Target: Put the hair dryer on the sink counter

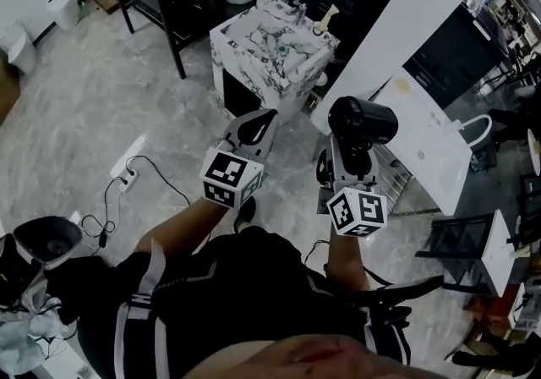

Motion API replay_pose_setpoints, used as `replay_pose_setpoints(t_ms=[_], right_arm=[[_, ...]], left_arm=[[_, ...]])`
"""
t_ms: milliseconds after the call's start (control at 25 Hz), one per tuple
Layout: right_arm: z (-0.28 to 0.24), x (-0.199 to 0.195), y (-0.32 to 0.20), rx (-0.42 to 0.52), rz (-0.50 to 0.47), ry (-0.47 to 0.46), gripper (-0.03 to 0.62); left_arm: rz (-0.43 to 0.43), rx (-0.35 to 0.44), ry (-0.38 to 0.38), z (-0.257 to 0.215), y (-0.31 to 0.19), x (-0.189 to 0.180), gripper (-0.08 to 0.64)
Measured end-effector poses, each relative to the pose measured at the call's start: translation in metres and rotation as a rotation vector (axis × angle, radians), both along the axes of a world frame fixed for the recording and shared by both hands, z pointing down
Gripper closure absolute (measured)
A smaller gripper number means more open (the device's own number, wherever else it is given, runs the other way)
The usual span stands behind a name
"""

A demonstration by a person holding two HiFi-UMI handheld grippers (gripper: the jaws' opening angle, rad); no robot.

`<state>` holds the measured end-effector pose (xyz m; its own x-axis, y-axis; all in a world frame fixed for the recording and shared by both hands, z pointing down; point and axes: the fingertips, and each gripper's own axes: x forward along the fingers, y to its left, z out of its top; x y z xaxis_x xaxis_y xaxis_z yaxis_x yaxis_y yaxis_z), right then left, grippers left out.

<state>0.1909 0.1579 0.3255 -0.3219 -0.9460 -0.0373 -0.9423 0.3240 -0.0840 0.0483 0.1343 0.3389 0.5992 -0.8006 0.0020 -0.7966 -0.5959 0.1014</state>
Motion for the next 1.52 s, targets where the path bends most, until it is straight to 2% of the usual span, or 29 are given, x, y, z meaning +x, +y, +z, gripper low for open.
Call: replay_pose_setpoints(t_ms=[320,520,880,1200,1360,1520], right_arm=[[0.007,-0.027,-0.069,-0.018,-0.042,0.034,0.35],[0.006,-0.027,-0.105,-0.022,-0.049,0.041,0.35],[0.007,-0.025,-0.153,-0.013,-0.061,0.006,0.35],[0.009,-0.025,-0.175,0.008,-0.056,-0.024,0.35],[0.01,-0.029,-0.176,-0.001,-0.058,-0.031,0.35],[0.008,-0.038,-0.182,0.013,-0.054,-0.021,0.35]], left_arm=[[-0.029,0.014,0.012,-0.002,-0.066,-0.02,0.554],[-0.015,0.01,0.022,0.0,-0.103,-0.013,0.554],[-0.002,0.0,-0.009,0.0,-0.153,-0.005,0.554],[-0.025,0.01,-0.032,-0.004,-0.179,-0.017,0.554],[-0.014,0.022,-0.056,-0.006,-0.181,-0.018,0.554],[-0.002,0.012,-0.048,-0.001,-0.193,-0.025,0.554]])
